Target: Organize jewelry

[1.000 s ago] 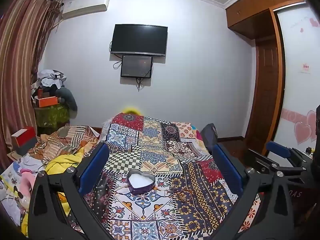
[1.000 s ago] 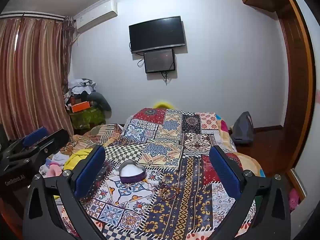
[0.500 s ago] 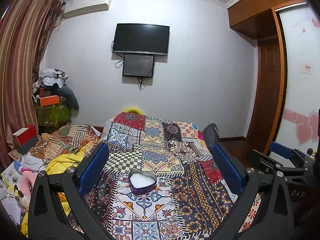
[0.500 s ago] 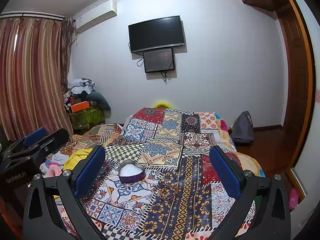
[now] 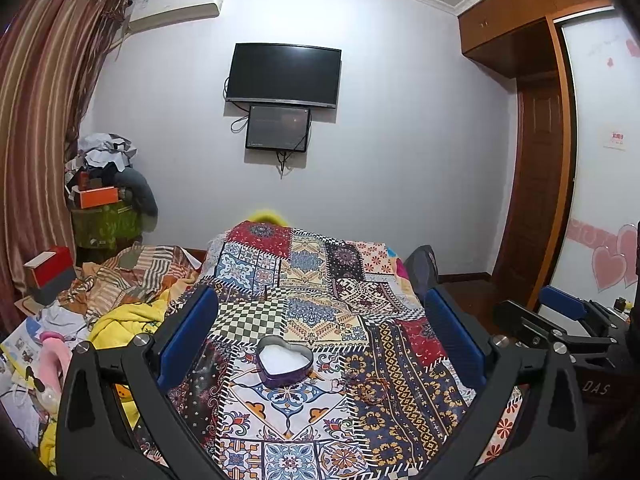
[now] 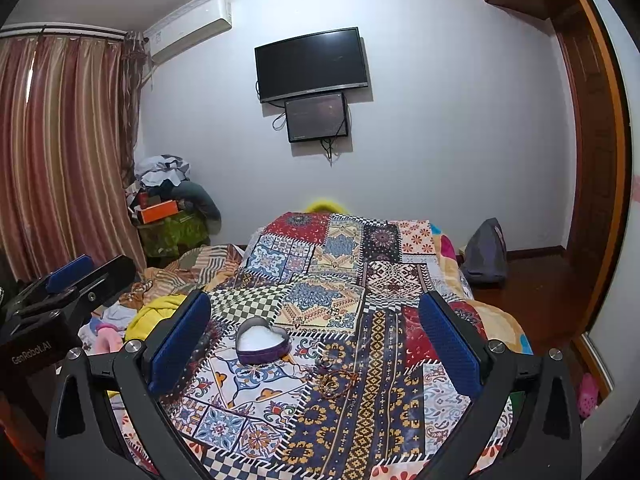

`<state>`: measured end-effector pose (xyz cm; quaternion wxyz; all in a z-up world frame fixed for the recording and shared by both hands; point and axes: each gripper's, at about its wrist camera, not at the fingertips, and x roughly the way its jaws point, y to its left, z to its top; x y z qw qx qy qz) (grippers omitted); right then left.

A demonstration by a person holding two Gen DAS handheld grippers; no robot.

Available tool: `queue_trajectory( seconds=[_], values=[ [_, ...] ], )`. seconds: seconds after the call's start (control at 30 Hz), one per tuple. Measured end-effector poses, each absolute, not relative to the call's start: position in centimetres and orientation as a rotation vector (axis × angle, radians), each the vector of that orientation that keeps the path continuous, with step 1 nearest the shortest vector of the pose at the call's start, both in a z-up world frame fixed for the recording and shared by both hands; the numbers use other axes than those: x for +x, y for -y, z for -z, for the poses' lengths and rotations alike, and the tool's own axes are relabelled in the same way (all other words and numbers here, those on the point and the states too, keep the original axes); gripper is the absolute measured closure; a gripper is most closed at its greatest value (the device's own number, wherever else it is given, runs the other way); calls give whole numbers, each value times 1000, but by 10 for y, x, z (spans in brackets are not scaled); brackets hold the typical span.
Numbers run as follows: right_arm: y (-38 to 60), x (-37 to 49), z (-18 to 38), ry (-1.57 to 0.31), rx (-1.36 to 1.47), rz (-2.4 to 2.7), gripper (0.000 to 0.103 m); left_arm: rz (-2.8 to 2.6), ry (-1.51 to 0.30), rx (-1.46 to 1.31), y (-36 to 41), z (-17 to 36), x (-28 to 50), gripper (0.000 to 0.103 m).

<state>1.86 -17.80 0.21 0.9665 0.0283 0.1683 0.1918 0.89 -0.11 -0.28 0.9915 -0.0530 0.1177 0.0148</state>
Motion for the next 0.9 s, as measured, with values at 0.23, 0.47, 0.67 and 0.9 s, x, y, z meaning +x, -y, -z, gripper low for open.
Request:
queue_trajectory(
  seconds=[0.23,0.47,0.67,0.9],
  values=[
    [179,21,-2,-345,60,-387,0,-28,-236,-107,0,4,8,0],
    [178,22,-3,-347,58,-387,0,-29,-236,-109,0,4,9,0],
    [177,21,-3,-344,54,-386,0,-29,-237,-109,0,3,10,0],
    [178,21,-3,-344,53,-386,0,-30,-237,-110,0,4,10,0]
  ],
)
